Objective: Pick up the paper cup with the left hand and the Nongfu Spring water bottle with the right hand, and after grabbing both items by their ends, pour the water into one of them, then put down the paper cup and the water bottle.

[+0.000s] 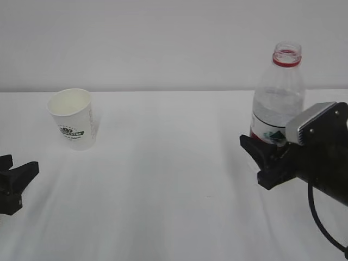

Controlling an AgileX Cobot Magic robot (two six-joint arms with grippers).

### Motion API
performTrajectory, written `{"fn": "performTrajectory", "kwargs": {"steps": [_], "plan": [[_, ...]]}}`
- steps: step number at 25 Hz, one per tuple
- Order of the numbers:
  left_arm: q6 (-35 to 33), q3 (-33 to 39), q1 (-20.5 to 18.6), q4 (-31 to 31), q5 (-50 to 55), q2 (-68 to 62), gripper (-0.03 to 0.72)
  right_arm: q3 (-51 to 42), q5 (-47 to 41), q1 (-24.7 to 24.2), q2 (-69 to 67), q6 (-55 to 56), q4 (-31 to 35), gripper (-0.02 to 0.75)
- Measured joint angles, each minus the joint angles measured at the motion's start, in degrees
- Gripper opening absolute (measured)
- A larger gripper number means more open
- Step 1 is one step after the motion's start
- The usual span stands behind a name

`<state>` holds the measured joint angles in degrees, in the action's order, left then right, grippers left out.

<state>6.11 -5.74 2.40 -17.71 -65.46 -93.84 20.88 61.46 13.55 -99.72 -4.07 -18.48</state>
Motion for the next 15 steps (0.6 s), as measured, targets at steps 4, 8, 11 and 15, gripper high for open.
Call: {"fn": "performTrajectory", "kwargs": {"steps": [4, 8, 11, 15], "plan": [[0.0, 0.0, 0.0, -0.1, 0.0, 0.0, 0.433, -4.3, 0.1, 0.0, 2.2, -2.8, 7.1, 0.484], [0.0, 0.0, 0.0, -0.1, 0.0, 0.0, 0.433, -6.4, 0.2, 0.0, 3.1, -3.4, 10.6, 0.484], [0.0, 0.0, 0.0, -0.1, 0.0, 0.0, 0.433, -7.1, 0.2, 0.0, 3.1, -3.4, 11.0, 0.484], [0.0, 0.0, 0.0, -0.1, 0.0, 0.0, 0.433, -7.2, 0.2, 0.0, 3.1, -3.4, 11.0, 0.483]]}}
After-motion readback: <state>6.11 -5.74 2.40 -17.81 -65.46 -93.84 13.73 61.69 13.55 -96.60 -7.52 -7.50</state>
